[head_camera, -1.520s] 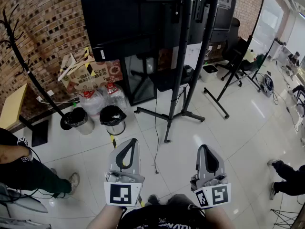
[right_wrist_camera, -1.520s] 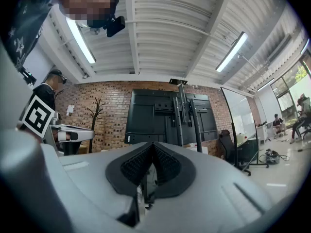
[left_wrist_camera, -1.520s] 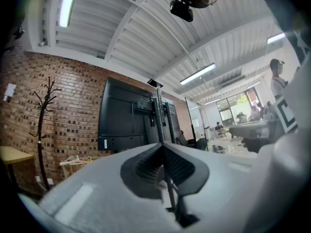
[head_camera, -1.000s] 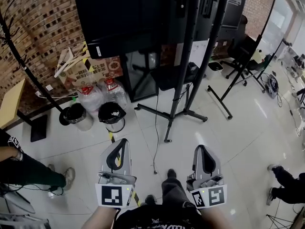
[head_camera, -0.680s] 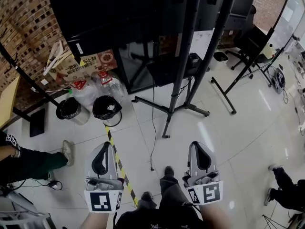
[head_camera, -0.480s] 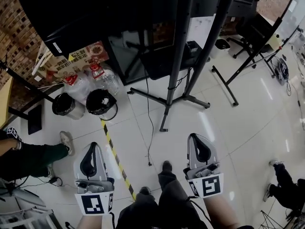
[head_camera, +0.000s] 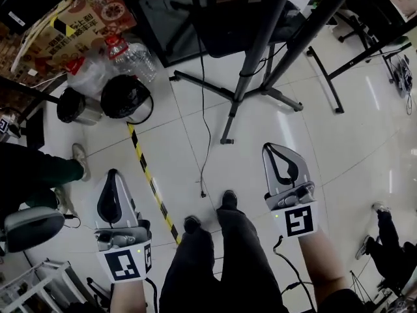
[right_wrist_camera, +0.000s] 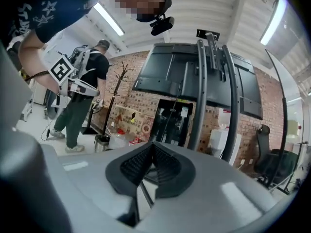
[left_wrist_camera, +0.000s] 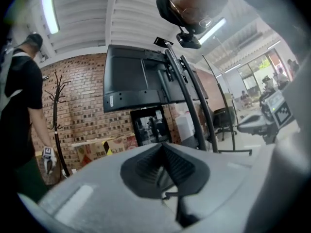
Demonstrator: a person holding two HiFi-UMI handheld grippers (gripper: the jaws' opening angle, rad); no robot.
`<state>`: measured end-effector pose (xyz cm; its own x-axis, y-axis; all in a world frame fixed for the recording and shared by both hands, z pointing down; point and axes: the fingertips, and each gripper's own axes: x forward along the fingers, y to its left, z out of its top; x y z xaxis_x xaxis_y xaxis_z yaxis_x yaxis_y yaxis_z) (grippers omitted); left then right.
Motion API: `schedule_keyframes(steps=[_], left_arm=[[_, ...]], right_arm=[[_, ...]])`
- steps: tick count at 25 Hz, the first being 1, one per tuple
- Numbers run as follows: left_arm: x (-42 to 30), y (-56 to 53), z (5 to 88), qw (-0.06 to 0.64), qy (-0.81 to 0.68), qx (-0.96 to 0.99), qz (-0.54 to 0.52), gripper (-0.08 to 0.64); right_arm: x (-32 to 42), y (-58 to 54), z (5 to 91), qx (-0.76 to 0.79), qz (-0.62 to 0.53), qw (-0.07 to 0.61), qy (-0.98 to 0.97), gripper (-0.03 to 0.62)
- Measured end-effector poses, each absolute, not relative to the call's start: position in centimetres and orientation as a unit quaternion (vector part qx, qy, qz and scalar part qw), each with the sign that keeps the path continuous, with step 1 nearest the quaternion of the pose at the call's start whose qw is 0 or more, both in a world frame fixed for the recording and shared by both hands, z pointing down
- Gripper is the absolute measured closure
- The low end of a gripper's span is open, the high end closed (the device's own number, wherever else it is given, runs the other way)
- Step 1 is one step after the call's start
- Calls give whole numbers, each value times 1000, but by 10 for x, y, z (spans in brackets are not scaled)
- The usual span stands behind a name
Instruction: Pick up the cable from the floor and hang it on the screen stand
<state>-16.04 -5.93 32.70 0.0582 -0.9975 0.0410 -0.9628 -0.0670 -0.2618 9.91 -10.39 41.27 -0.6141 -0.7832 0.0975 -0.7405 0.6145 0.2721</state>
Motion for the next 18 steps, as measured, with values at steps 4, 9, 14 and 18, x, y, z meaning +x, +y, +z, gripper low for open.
schedule_keyframes(steps=[4,9,14,18], left_arm=[[-170,-63,407,75,672,-729,-103,554],[-187,-64,503,63,671,-729,-118,555],[-195,-68,559,58,671,-730,-115,555],[-194,-71,586,62,665,-736,-111,554]], right_arm=[[95,-105,506,430,-72,123,-892,584],[70,-110,588,420,-88,120,-895,584],[47,-111,644,418,-73,115,-898,584],[44,-116,672,414,-67,114,-901,584]])
